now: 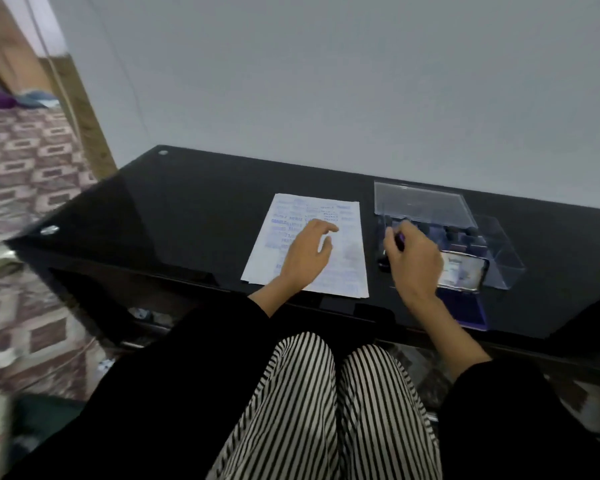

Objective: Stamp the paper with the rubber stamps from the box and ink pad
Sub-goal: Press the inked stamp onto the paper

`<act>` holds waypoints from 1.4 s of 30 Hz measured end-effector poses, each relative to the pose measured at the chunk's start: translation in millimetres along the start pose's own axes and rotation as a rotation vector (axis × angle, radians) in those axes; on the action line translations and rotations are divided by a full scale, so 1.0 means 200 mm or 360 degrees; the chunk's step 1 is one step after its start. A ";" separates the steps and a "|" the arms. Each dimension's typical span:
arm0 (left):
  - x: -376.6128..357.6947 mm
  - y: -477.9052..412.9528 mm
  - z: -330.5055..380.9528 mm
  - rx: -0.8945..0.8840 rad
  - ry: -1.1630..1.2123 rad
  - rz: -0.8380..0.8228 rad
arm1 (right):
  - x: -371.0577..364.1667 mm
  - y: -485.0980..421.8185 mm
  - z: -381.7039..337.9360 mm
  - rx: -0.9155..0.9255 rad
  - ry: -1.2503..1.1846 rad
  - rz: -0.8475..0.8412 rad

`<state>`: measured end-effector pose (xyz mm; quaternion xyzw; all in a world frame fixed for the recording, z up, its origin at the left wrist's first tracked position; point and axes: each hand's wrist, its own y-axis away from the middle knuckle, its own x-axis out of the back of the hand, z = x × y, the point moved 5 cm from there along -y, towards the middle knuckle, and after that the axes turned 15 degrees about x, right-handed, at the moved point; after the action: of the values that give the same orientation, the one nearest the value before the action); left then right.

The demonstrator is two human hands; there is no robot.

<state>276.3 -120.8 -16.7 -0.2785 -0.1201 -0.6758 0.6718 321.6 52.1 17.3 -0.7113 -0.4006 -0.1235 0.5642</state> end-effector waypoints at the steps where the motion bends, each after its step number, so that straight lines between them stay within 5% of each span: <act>1: 0.08 -0.02 -0.05 0.0074 0.0024 0.0081 | -0.05 -0.04 -0.07 0.0025 -0.0001 -0.0043; 7: 0.41 -0.12 -0.36 0.0254 -0.0126 0.0285 | -0.38 -0.19 -0.38 0.0143 0.0056 -0.0367; 20: 0.36 -0.20 -0.72 0.0456 -0.0924 0.0023 | -0.91 -0.24 -0.56 0.0267 0.0090 -0.0683; 29: 0.34 -0.19 -0.73 0.0405 -0.1107 0.0005 | -0.98 -0.20 -0.61 0.0377 0.0138 -0.0686; 42: 0.33 -0.17 -0.71 0.0435 -0.1158 0.0001 | -0.99 -0.12 -0.65 0.0532 0.0109 -0.0253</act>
<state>215.5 -251.0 -89.5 -0.4080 -0.4393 -0.5106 0.6163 212.6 -149.1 -46.5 -0.5690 -0.4511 -0.1236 0.6763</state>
